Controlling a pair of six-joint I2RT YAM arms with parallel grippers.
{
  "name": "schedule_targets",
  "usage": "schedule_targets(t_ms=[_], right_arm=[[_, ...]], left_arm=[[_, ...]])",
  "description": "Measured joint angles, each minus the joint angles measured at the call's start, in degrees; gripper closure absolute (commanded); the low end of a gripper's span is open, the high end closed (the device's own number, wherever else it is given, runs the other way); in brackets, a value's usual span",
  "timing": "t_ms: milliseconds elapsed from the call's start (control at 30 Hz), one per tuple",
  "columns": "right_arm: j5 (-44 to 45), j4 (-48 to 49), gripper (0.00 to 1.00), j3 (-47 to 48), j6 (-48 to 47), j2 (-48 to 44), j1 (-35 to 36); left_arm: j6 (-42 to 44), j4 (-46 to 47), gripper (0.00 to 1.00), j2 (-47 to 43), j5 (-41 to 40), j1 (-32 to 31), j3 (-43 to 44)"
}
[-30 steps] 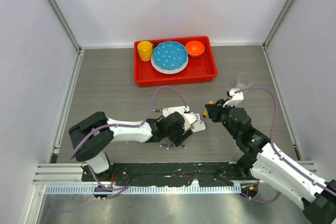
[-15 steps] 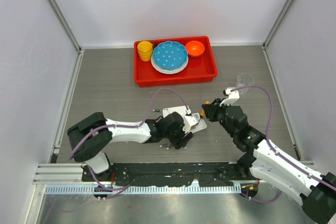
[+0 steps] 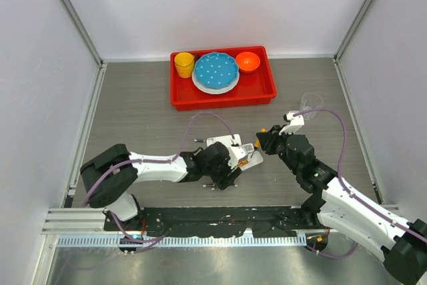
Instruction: Unload the batteries from the remote control
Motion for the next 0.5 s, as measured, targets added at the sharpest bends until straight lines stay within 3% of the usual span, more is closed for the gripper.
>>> schedule_targets(t_ms=[233, 500], right_arm=[[-0.02, 0.00, 0.99, 0.00, 0.00, 0.00, 0.00], [-0.11, 0.00, 0.99, -0.33, 0.02, 0.09, 0.00]], left_arm=[[0.20, -1.38, 0.30, 1.14, 0.15, 4.11, 2.05], [1.68, -2.40, 0.40, 5.55, 3.21, 4.00, 6.86]])
